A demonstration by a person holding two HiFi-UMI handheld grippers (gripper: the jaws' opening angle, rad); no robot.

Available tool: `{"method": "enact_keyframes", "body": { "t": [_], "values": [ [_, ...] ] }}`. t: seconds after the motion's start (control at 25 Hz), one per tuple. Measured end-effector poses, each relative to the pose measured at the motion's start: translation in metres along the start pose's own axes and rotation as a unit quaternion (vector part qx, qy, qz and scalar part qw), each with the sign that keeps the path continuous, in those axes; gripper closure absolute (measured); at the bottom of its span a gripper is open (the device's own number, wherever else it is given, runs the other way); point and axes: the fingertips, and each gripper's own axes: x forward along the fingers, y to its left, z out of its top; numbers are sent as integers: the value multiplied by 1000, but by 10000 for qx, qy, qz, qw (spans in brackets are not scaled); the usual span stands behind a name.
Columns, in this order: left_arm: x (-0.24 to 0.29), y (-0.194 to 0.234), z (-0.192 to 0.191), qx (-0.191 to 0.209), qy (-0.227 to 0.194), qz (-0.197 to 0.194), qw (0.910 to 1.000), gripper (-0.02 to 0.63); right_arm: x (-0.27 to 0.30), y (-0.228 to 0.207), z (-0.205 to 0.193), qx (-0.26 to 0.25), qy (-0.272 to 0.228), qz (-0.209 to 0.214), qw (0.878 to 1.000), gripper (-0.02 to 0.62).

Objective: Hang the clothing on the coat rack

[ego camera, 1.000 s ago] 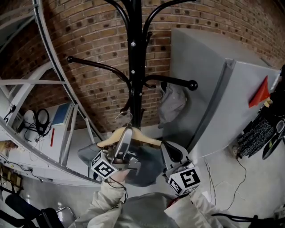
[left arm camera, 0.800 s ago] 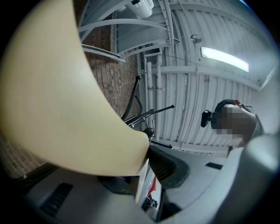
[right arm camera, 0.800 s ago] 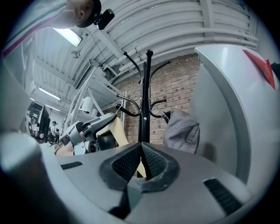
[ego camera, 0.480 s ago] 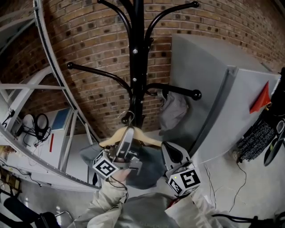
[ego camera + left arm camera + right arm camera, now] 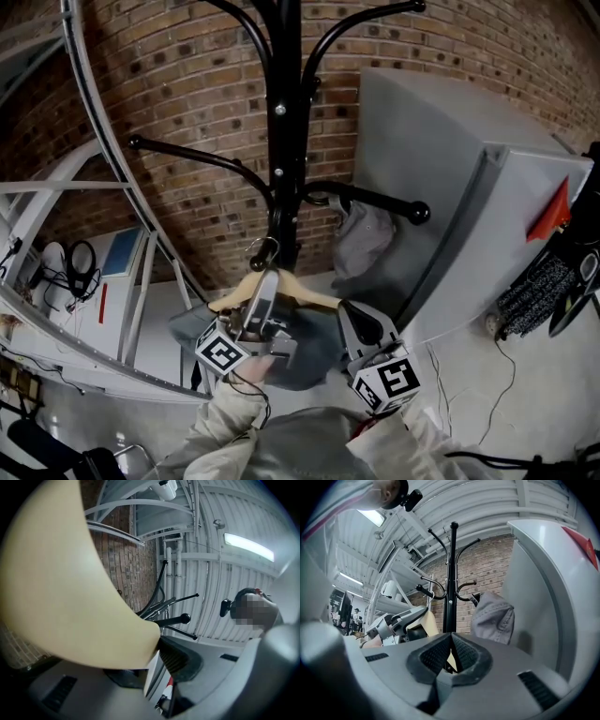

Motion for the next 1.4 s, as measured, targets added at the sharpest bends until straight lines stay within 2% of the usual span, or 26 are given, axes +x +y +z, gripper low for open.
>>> {"method": "enact_keyframes", "body": {
  "t": [0.48,1.16,1.4],
  "values": [
    [-1,12,-7,-103,-65,31,9999,505,-3,-11,-8,9,154,-69,9999,571],
    [-3,13,-15,-249,-163,-17,9996,503,-12,-14,-22,131,369,46,9992,571],
    [-10,14,-19,-262,-227,78,9994,497,-19,-16,-26,200,389,91,9990,571]
  ]
}}
